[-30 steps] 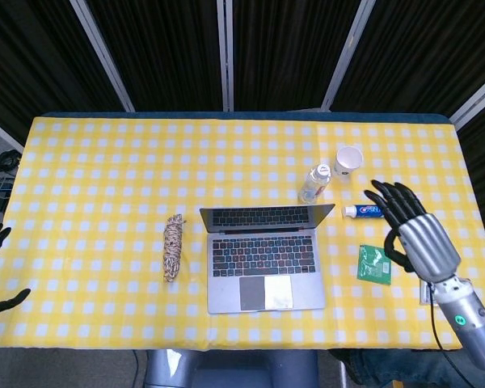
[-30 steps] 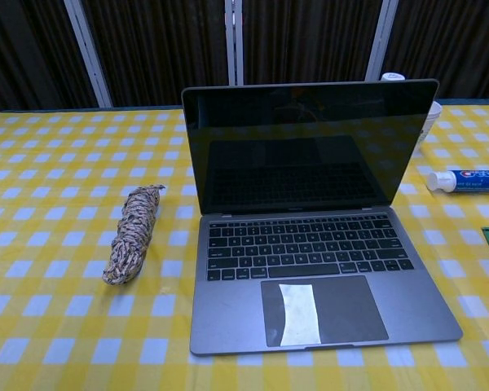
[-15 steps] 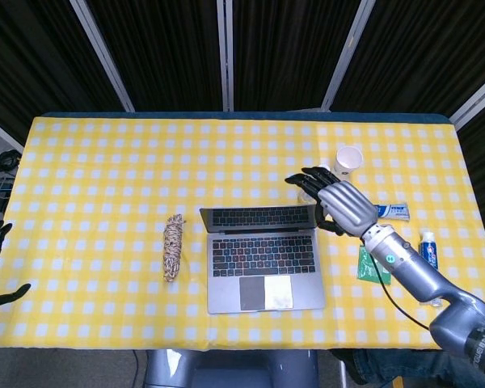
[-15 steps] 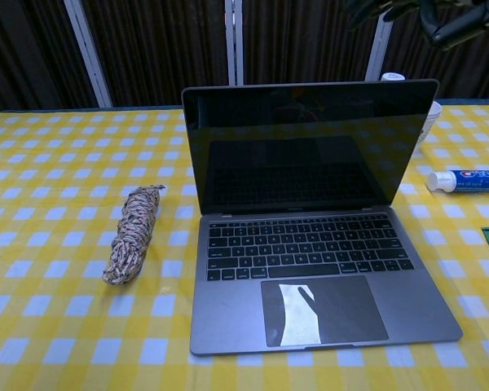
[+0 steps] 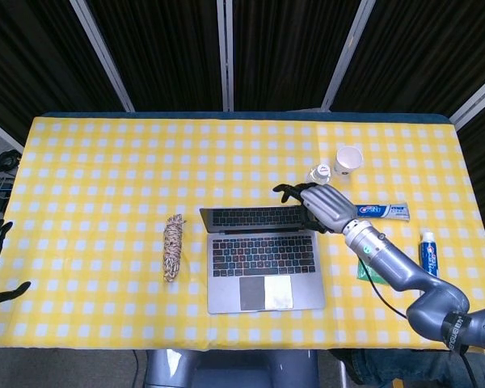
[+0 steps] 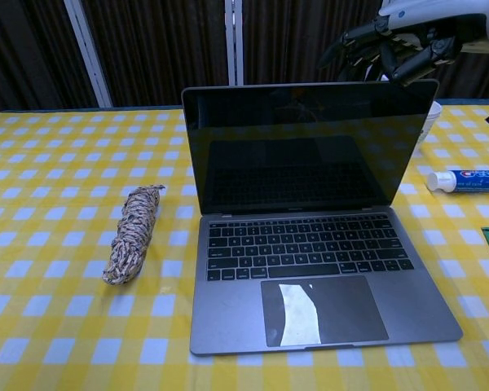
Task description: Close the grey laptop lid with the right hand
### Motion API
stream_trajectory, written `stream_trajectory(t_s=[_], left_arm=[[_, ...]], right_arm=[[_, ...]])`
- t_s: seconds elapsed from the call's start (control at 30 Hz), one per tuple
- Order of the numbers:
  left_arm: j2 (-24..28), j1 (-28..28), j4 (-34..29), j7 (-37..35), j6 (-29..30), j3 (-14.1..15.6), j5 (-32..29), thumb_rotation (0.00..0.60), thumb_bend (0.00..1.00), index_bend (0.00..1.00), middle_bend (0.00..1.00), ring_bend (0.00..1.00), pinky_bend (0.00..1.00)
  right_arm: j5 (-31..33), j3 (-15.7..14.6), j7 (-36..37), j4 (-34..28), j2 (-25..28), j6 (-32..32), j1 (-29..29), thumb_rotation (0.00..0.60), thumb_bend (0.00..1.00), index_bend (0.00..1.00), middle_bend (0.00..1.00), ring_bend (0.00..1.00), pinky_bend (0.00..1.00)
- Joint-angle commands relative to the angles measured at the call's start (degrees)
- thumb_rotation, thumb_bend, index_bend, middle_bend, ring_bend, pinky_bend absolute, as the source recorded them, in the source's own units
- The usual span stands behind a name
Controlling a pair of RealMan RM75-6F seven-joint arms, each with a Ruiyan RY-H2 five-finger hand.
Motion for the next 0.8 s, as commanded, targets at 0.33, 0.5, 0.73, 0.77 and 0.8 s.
stream_trajectory(t_s=[0.33,0.5,0.73,0.77,0.8], left_arm=[[-0.3,-0.1,0.2,0.6,0.2,0.0,-0.2,0.600,0.00,0.00,0.00,0.00,0.00],[-0.4,-0.1,0.2,0.7,0.4,0.0,-0.1,0.600,0.00,0.00,0.00,0.00,0.00],[-0.4,-0.1,0.1,0.9,0.4,0.3,0.1,0.600,0.00,0.00,0.00,0.00,0.00],[-0.4,-0.1,0.2,0.9,0.4,0.3,0.1,0.600,0.00,0.00,0.00,0.00,0.00],[-0.5,-0.1,0.2,1.0,0.5,0.3,0.1,0.600,0.00,0.00,0.00,0.00,0.00]], right_arm=[[-0.4,-1.0,3.4,-2.9,2.8,-2.8,0.3,0.600,1.00,0.20,0.33,0.28,0.28],[-3.8,-2.1,4.3,-5.2,4.6,-2.3,-0.5,0.600,1.00,0.20,0.33,0.28,0.28],[-11.7,-5.1,4.9,-8.8,6.8,0.1,-1.9,0.600,1.00,0.21,0.33,0.28,0.28],[-12.8,-5.6,4.7,-9.2,7.1,0.2,-1.9,0.600,1.00,0.21,0.33,0.28,0.28],[-13.8,-6.2,4.4,-9.6,7.5,0.3,-2.0,0.600,1.00,0.21,0.33,0.28,0.28]])
